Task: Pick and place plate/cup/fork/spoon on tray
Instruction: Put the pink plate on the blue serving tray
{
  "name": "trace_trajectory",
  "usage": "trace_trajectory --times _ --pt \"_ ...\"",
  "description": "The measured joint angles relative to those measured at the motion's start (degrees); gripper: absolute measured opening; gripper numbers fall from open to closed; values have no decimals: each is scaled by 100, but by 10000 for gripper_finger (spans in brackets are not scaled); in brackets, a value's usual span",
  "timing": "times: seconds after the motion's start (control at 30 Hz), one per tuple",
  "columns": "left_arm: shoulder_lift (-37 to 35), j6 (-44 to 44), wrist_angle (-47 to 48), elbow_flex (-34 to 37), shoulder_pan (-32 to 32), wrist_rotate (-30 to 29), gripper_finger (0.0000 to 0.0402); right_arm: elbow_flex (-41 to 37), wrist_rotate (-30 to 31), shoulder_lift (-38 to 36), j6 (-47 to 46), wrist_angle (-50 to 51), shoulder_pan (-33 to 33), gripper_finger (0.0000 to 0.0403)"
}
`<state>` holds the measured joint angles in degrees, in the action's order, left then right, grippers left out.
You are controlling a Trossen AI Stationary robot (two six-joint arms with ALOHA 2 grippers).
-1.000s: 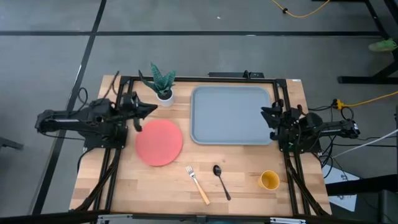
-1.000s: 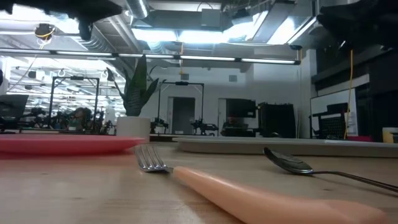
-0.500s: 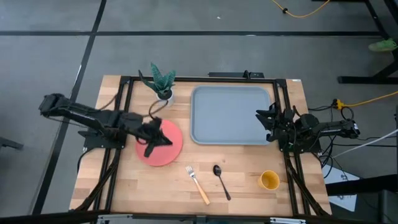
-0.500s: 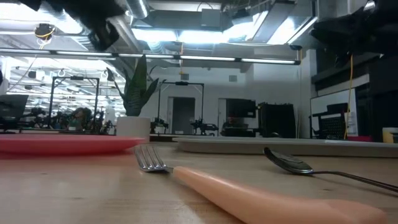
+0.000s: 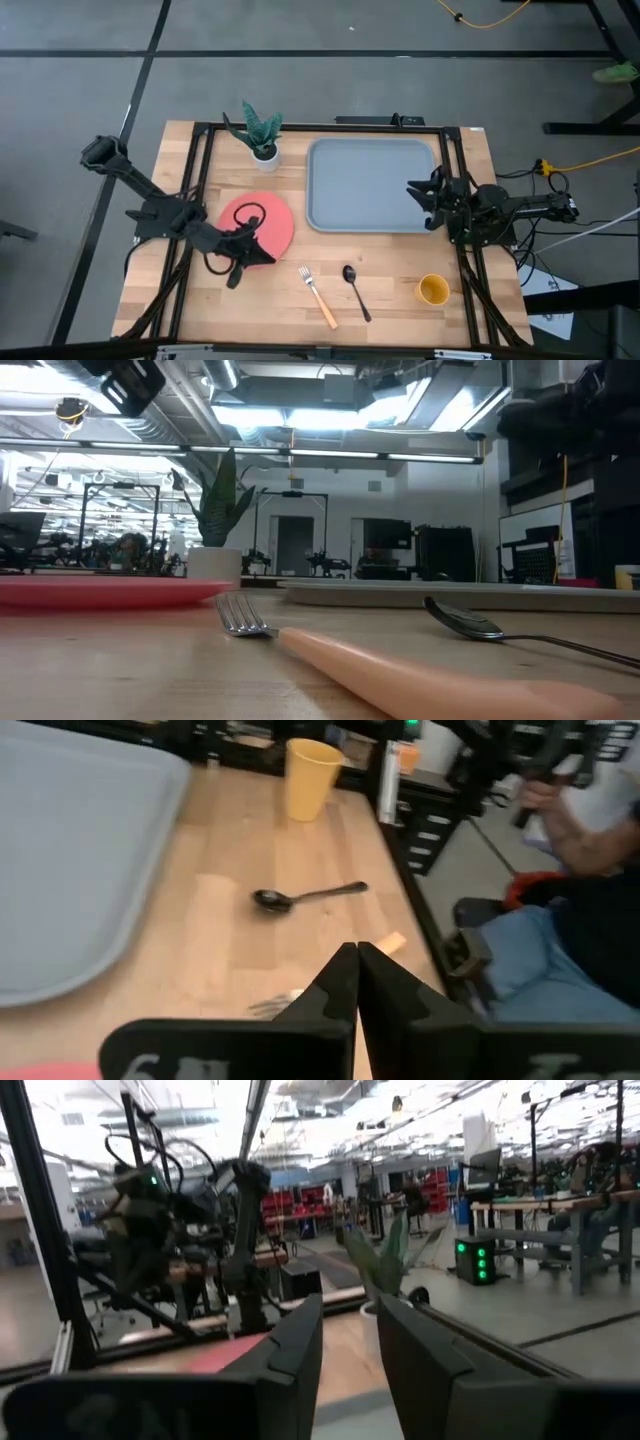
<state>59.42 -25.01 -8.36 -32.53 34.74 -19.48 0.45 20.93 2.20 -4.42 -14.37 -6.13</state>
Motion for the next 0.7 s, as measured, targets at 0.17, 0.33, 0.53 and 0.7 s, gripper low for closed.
trace_trajectory --times 0.17,0.33,0.53,0.7 --pt "0 -162 -66 0 64 79 0 0 2 0 -1 212 0 103" --pt "28 -75 -264 0 66 -577 2 0 1 0 -1 216 1 103" --pt "24 -167 -295 0 -50 -1733 57 0 1 0 -3 218 2 103" --pt "106 121 -258 0 -32 -1839 112 0 0 0 -3 221 1 103"
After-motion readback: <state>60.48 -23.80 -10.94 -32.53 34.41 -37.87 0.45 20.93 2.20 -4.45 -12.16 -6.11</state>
